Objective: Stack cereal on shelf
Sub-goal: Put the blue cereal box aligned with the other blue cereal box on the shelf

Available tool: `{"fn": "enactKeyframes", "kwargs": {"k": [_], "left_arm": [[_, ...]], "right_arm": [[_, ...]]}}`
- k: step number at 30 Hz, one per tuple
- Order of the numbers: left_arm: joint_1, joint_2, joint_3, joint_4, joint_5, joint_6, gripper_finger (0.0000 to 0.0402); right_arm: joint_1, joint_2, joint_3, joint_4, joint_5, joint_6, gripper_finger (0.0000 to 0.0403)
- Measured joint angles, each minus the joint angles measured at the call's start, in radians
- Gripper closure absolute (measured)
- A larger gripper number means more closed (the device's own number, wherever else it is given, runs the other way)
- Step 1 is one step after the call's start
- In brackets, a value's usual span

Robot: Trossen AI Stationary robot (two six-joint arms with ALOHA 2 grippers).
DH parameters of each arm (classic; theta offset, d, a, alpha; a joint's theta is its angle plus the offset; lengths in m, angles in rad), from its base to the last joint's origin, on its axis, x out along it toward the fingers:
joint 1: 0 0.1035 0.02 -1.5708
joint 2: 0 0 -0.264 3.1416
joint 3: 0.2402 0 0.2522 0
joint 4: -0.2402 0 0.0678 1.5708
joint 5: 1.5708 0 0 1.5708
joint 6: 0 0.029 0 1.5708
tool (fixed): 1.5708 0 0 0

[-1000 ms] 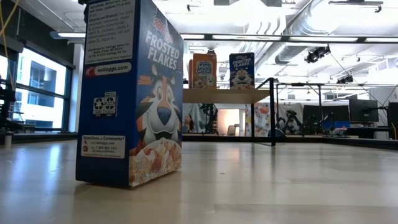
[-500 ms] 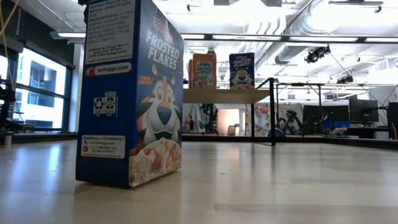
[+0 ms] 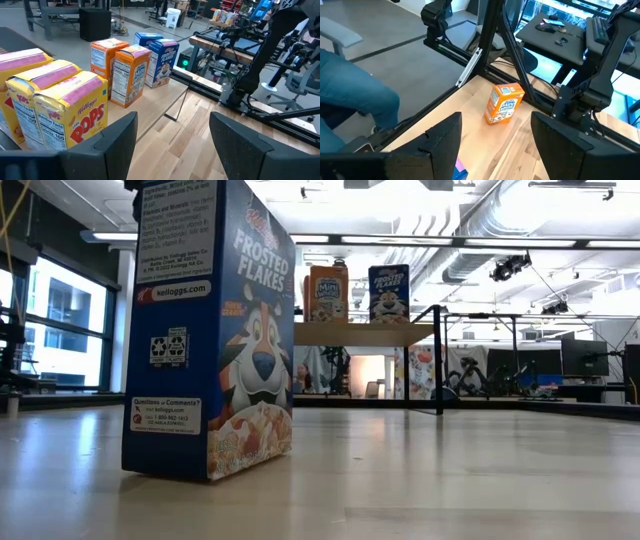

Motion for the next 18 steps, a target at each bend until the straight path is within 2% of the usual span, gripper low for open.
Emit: {"fn": "enactKeyframes", "kwargs": {"k": [6, 13, 18], "left_arm": [[0.0, 0.0, 0.0, 0.001, -0.003, -0.03, 0.0163], [0.0, 0.0, 0.0, 0.001, -0.002, -0.045, 0.0163], [0.0, 0.0, 0.0, -0.001, -0.002, -0.054, 0.0163]], "right_arm": [[0.001, -0.001, 0.0, -0.057, 0.003, -0.008, 0.0157], [0.001, -0.001, -0.001, -0.098, 0.003, -0.002, 0.0099], [0.001, -0.001, -0.001, -0.08, 0.003, 0.124, 0.0091]]}}
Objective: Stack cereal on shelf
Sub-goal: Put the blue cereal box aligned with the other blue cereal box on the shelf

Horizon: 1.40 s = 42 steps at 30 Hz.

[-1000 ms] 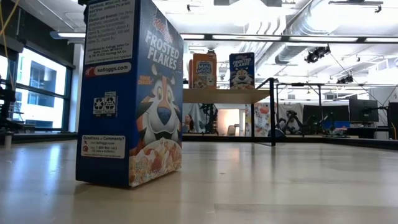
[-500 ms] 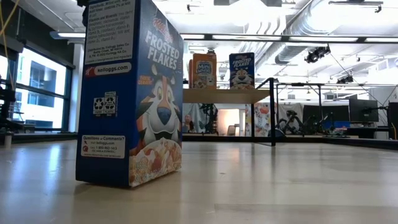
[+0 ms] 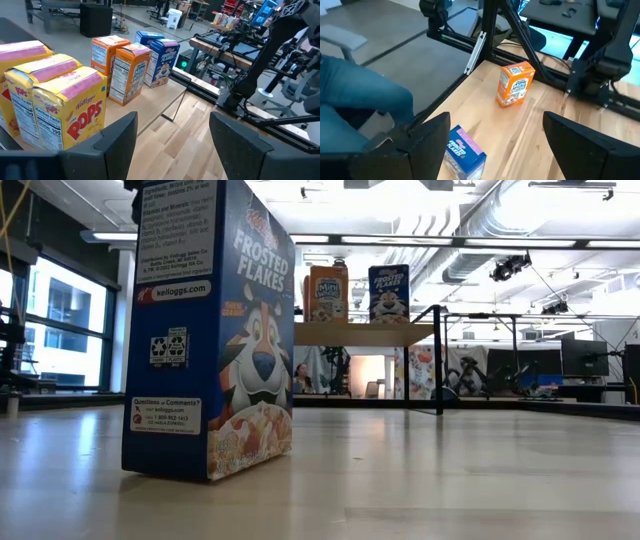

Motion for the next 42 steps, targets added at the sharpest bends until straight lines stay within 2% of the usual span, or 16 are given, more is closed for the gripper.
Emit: {"fn": "enactKeyframes", "kwargs": {"k": [15, 21, 34, 42], "left_arm": [[0.0, 0.0, 0.0, -0.015, 0.006, -0.024, 0.0163], [0.0, 0.0, 0.0, -0.03, 0.006, -0.024, 0.0163], [0.0, 0.002, 0.0, -0.046, 0.004, -0.022, 0.0163], [0.001, 0.01, 0.0, -0.047, 0.004, -0.022, 0.0163]], "right_arm": [[0.005, 0.118, -0.001, 0.081, 0.004, 0.112, 0.0091], [0.008, 0.133, -0.001, 0.05, 0.026, 0.167, 0.0091], [0.056, 0.216, -0.001, 0.026, -0.028, -0.057, 0.0091], [0.071, 0.234, -0.001, 0.035, -0.028, -0.122, 0.0091]]}}
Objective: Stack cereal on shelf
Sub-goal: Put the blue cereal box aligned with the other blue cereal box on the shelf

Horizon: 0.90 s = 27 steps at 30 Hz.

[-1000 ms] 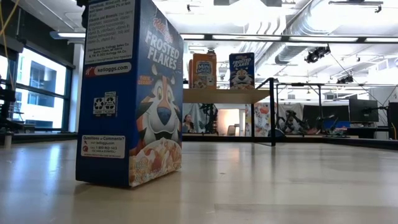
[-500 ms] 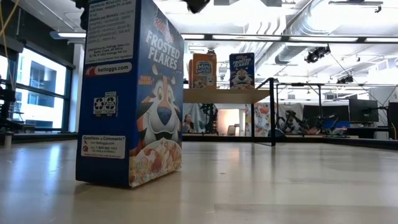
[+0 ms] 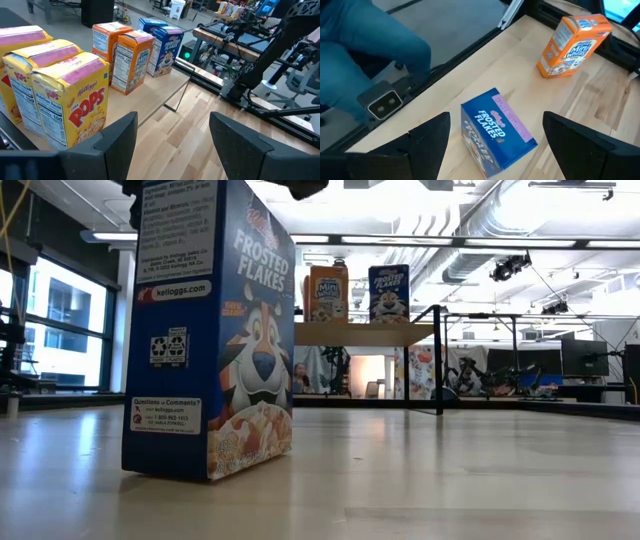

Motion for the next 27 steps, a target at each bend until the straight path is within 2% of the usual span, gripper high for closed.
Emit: {"fn": "enactKeyframes", "kwargs": {"k": [13, 18, 27], "left_arm": [[0.002, 0.014, 0.0, 0.001, -0.002, 0.0, 0.0163], [0.002, 0.014, 0.0, 0.001, -0.005, 0.01, 0.0163], [0.002, 0.014, 0.0, 0.0, -0.005, 0.011, 0.0163]], "right_arm": [[-0.006, 0.039, 0.01, -0.022, -0.007, -0.036, 0.0091], [-0.013, 0.064, 0.135, -0.157, -0.011, -0.056, 0.0091], [-0.018, 0.204, 0.379, -0.439, -0.033, -0.147, 0.0091]]}}
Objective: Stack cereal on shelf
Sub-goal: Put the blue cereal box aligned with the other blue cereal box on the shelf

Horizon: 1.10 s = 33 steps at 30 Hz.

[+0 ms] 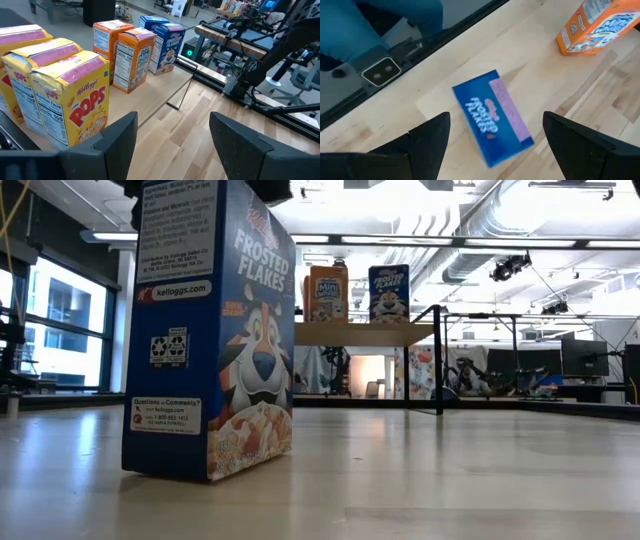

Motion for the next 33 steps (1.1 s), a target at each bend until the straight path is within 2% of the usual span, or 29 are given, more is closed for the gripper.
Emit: {"fn": "enactKeyframes", "kwargs": {"k": [6, 33], "left_arm": [[0.0, 0.0, 0.0, 0.0, 0.0, 0.007, 0.0163], [0.0, 0.0, 0.0, 0.001, 0.001, 0.007, 0.0163]], "right_arm": [[0.0, 0.058, 0.085, -0.065, 0.003, -0.049, 0.0091], [-0.003, 0.132, 0.075, -0.112, 0.069, -0.092, 0.0091]]}}
